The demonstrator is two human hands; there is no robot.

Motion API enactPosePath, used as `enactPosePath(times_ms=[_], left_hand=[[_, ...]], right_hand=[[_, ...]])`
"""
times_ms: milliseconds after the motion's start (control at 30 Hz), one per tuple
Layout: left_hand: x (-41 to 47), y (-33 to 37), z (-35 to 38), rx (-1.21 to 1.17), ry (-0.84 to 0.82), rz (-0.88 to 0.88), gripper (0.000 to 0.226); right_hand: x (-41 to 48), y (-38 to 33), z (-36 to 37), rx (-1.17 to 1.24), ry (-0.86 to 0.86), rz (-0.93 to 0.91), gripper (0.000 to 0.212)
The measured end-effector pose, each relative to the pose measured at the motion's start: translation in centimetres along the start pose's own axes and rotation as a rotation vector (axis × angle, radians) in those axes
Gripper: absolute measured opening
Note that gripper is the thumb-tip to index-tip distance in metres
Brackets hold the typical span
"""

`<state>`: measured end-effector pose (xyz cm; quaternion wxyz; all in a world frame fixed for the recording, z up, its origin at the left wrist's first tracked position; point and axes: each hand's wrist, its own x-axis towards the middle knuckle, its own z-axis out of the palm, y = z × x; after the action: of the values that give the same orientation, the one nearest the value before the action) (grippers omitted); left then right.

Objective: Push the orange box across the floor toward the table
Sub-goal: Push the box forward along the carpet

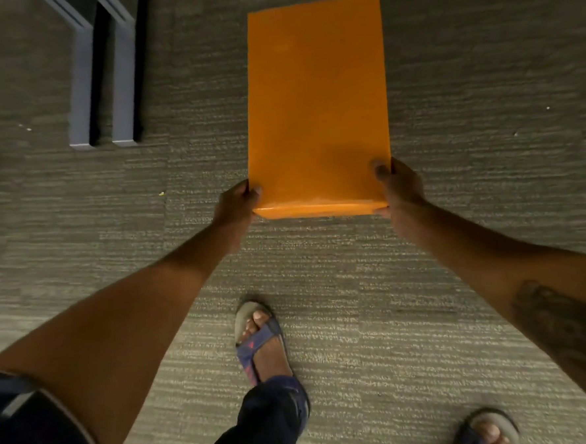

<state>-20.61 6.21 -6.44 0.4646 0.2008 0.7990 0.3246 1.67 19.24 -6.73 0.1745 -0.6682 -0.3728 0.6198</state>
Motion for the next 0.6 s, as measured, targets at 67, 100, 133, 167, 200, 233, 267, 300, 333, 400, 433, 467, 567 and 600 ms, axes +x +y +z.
enactPosePath(times_ms=[67, 100, 133, 167, 200, 233, 267, 300, 333, 400, 433, 467, 567, 600], left_hand=[[1.6, 0.3, -0.9, -0.005, -0.009, -0.010, 0.044], [2.2, 0.5, -1.3, -0.014, -0.016, -0.011, 0.045], [2.9, 0.6, -1.7, -0.018, -0.020, -0.014, 0.045], [3.5, 0.7, -2.1, -0.019, -0.018, -0.016, 0.046], [4.1, 0.9, -2.4, -0.007, -0.013, -0.023, 0.046], [4.7, 0.8, -2.7, 0.004, -0.007, -0.028, 0.047], [5.2, 0.8, -3.0, 0.015, -0.001, -0.031, 0.047], [5.6, 0.9, -3.3, 0.017, 0.002, -0.031, 0.048], [6.0, 0.9, -3.4, 0.016, 0.004, -0.033, 0.048], [6.5, 1.0, -3.6, 0.017, 0.006, -0.037, 0.047], [6.7, 1.0, -3.7, 0.029, 0.010, -0.036, 0.046], [6.7, 1.0, -3.6, 0.052, 0.011, -0.030, 0.046], [7.1, 0.8, -3.6, 0.093, 0.028, -0.008, 0.047], [7.1, 0.7, -3.6, 0.094, 0.029, 0.002, 0.048]], right_hand=[[0.7, -0.7, 1.3, -0.002, -0.003, 0.003, 0.033], [1.1, -1.0, 1.8, -0.012, -0.005, 0.005, 0.034], [1.6, -1.2, 2.3, -0.024, -0.003, 0.005, 0.034], [1.9, -1.5, 2.8, -0.028, -0.002, 0.005, 0.036], [2.3, -1.7, 3.3, -0.030, -0.003, 0.006, 0.037], [2.7, -1.8, 3.8, -0.029, -0.002, 0.009, 0.038], [3.0, -1.9, 4.2, -0.029, 0.002, 0.012, 0.038], [3.3, -2.0, 4.6, -0.025, 0.005, 0.013, 0.037], [3.5, -2.1, 4.9, -0.025, 0.008, 0.014, 0.036], [3.7, -2.2, 5.3, -0.029, 0.015, 0.011, 0.035], [3.8, -2.3, 5.5, -0.031, 0.016, 0.010, 0.036], [3.8, -2.4, 5.6, -0.031, 0.013, 0.010, 0.037], [4.0, -2.2, 5.7, -0.035, -0.002, -0.006, 0.041], [4.2, -2.1, 5.7, -0.037, -0.006, -0.020, 0.041]])
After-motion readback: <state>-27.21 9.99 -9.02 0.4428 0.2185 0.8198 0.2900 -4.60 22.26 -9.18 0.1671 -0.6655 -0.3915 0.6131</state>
